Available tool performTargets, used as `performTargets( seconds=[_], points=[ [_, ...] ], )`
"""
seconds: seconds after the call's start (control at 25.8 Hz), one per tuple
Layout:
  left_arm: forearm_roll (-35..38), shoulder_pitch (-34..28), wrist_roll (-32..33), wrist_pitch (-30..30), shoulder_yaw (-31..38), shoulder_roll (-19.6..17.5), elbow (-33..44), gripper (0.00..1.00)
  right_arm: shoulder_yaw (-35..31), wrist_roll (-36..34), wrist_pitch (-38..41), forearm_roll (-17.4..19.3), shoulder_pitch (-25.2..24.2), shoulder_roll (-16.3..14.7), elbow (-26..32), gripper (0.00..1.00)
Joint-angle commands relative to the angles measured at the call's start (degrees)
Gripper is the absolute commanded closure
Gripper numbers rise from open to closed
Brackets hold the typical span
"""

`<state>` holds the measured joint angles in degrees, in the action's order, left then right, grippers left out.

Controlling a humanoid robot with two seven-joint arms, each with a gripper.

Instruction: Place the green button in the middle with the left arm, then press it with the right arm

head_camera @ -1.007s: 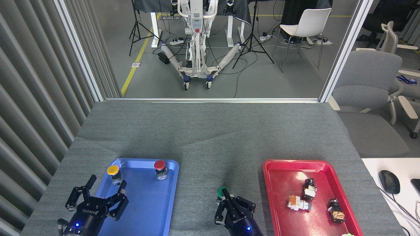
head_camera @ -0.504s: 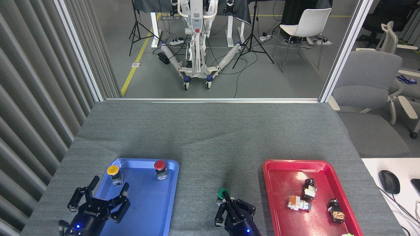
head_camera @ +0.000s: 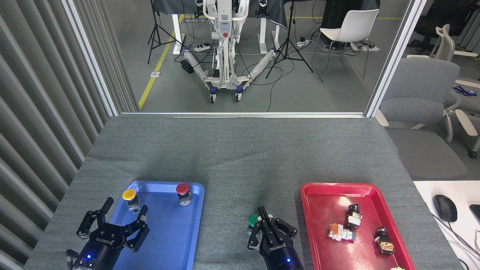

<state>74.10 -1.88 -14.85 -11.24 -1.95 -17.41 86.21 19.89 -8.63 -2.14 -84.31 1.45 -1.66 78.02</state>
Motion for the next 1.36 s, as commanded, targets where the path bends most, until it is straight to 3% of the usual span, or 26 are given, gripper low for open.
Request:
performTargets(
  seconds=[0.0,0.08,0.19,0.23,0.54,1.32],
  points=[
    [-0.01,-0.14,0.00,0.08,0.02,0.01,0.19,0.00,-1.00,-0.34,-0.67,0.72,-0.84,-0.10,2.13,0.37],
    [-0.01,-0.05,0.00,0.35,0.11,0.09,0.19,0.00,-3.37,-0.95,-0.85,0.72,-1.89,-0.54,3.10,0.31],
    [-0.01,-0.05,0.26,0.35,0.46,0.18,0.19,0.00,-6.36,-3.50,-2.43,0.72,-2.51,-2.47,4.16,0.04],
    [-0.01,-0.05,0.79,0.35,0.46,0.18,0.27,0.00,-7.59,-4.12,-2.96,0.72,-3.03,-2.74,4.95,0.01],
    [-0.36,-0.05,2.02,-0.18,1.60,0.27,0.54,0.00,-17.79,-4.21,-2.69,0.55,-10.15,-2.74,13.21,0.00],
    [-0.62,1.18,3.52,-0.80,1.95,-0.87,0.45,0.00,-21.13,-3.59,-3.05,0.46,-9.89,-3.79,12.77,0.00]
  ],
)
